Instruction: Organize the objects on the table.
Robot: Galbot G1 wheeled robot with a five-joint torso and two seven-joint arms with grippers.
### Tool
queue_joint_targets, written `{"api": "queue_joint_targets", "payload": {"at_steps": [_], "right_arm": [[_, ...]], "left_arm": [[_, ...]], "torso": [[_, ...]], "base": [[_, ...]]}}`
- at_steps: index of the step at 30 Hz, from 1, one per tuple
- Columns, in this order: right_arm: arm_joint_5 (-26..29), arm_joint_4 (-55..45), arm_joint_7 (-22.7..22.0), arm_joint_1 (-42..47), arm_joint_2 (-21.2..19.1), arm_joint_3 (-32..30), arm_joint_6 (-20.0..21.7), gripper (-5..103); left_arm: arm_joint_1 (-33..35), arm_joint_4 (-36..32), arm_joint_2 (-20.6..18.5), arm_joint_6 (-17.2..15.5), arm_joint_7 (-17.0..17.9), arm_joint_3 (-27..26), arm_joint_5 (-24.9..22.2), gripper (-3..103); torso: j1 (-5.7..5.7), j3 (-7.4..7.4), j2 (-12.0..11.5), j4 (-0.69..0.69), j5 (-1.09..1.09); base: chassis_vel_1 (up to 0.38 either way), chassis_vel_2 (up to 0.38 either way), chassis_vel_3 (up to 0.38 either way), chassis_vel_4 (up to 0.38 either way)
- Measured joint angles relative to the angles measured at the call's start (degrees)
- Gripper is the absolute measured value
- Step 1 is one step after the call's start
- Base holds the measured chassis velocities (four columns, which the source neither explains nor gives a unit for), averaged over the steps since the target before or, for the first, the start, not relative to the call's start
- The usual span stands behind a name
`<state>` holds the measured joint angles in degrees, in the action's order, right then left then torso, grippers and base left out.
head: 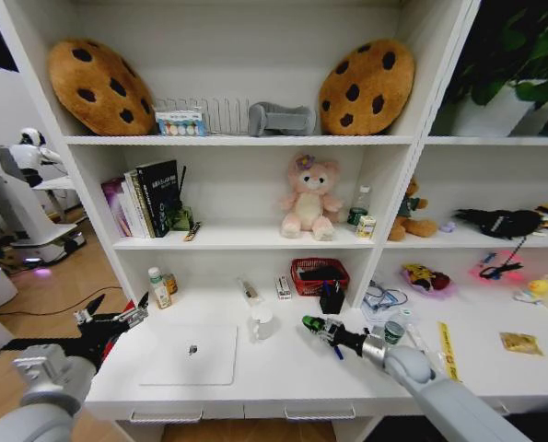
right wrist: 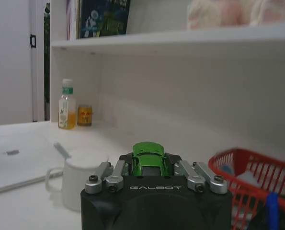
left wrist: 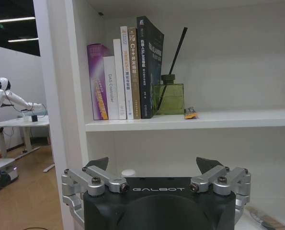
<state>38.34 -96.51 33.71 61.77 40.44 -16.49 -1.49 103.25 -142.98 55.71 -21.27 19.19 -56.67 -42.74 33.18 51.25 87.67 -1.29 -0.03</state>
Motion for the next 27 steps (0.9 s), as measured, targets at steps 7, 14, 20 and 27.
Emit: {"api": "queue_joint_targets", "payload": {"at_steps": [7, 14, 20, 27], "right_arm": [[7.58, -5.84, 0.21, -6.43, -5.69, -1.14, 1.93, 36], [13.84, -3.63, -2.89, -28.02, -2.68, 14.13, 6.42, 36], [14.06, 6.4, -2.6, -47.99, 6.85, 29.37, 10.38, 36], [14.35, 19.43, 1.5, -60.27, 14.61, 40.78, 9.53, 36]], "left_arm": [[0.0, 0.0, 0.0, 0.0, 0.0, 0.0, 0.0, 100], [0.0, 0.0, 0.0, 0.0, 0.0, 0.0, 0.0, 100], [0.0, -0.01, 0.0, 0.0, 0.01, 0.0, 0.0, 100], [0.0, -0.01, 0.0, -0.01, 0.03, 0.0, 0.0, 100]], "torso": [[0.0, 0.0, 0.0, -0.01, 0.02], [0.0, 0.0, 0.0, 0.0, 0.03], [0.01, 0.01, -0.01, 0.03, 0.0], [0.02, 0.01, 0.0, 0.01, -0.01]], "base": [[0.0, 0.0, 0.0, 0.0], [0.0, 0.0, 0.0, 0.0], [0.0, 0.0, 0.0, 0.0], [0.0, 0.0, 0.0, 0.0]]}}
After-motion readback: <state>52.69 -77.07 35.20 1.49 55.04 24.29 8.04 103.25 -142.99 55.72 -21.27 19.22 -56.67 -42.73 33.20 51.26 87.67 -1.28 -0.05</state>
